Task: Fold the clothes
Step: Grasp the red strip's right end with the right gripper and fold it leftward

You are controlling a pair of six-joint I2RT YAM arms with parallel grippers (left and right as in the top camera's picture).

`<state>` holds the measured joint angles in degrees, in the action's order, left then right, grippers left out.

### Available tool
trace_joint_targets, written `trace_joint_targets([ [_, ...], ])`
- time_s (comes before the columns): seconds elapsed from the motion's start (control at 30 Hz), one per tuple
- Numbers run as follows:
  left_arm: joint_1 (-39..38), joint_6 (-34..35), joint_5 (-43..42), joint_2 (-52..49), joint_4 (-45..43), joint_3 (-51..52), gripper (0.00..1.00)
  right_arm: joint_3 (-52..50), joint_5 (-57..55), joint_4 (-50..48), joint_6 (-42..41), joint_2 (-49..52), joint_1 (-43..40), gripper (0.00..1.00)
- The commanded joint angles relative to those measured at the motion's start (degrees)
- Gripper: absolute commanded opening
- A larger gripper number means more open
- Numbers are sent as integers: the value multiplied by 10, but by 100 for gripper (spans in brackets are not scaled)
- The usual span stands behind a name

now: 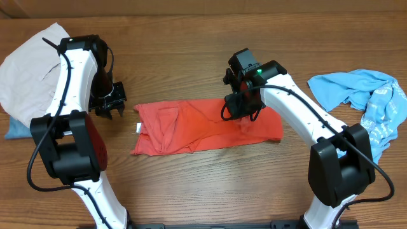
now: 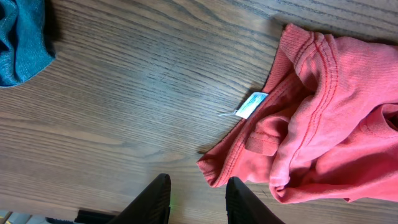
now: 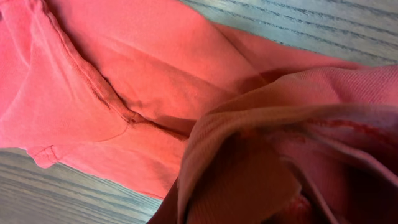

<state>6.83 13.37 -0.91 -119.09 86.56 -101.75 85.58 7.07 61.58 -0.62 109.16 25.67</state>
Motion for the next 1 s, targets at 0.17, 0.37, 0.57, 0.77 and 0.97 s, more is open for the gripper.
trace_joint_targets([
  [0.17,2,-5,-6,18,0,-13,33,-2,20,2,41,-17,21,6],
  [0.37,2,-5,-6,18,0,-13,33,-2,20,2,53,-17,41,11],
  [0.57,2,-5,-6,18,-1,-13,33,-2,27,0,58,-17,50,34],
  [0.77,2,-7,-6,18,-1,-13,33,-2,41,-7,80,-17,49,41],
  [0.97,2,-7,-6,18,-1,-13,34,-2,23,-13,79,-17,39,45],
])
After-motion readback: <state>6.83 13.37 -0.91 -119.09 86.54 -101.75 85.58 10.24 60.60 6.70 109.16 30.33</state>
